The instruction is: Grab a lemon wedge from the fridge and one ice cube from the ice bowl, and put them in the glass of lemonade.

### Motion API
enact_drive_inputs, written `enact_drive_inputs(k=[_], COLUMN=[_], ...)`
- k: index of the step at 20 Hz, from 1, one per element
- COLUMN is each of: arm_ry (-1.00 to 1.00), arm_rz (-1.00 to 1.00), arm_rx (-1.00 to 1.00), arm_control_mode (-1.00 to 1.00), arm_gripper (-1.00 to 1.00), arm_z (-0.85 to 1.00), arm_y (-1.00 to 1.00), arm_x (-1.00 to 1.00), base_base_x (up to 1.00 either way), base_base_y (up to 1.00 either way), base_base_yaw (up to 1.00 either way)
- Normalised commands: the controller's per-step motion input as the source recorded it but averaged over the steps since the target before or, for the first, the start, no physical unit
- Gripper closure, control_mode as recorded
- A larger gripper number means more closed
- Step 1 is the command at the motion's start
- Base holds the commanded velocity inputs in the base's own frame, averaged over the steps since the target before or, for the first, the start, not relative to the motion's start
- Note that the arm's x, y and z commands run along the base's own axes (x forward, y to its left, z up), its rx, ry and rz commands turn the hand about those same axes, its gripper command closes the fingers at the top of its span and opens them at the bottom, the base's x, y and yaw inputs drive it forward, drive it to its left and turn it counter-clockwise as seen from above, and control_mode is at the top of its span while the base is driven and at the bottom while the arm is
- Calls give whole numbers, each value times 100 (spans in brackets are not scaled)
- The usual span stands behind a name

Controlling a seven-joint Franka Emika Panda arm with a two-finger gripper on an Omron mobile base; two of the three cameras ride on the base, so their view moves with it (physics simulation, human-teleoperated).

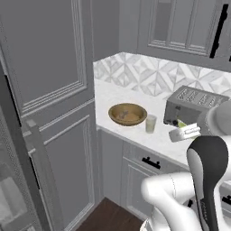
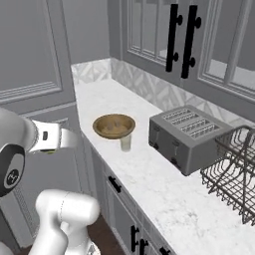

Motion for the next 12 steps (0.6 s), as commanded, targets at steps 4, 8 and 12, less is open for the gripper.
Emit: enact_drive_inputs(k=[4,8,12], arm_ry=[0,0,0], arm_rz=[0,0,0], arm_rx=[0,0,0], arm_control_mode=[100,100,100], arm_gripper=[100,100,100], arm_z=[0,0,0], arm_y=[0,0,0], arm_x=[0,0,0], base_base_x=[98,92,75], base_base_y=[0,-6,10], base_base_yaw=[-22,-29,-31])
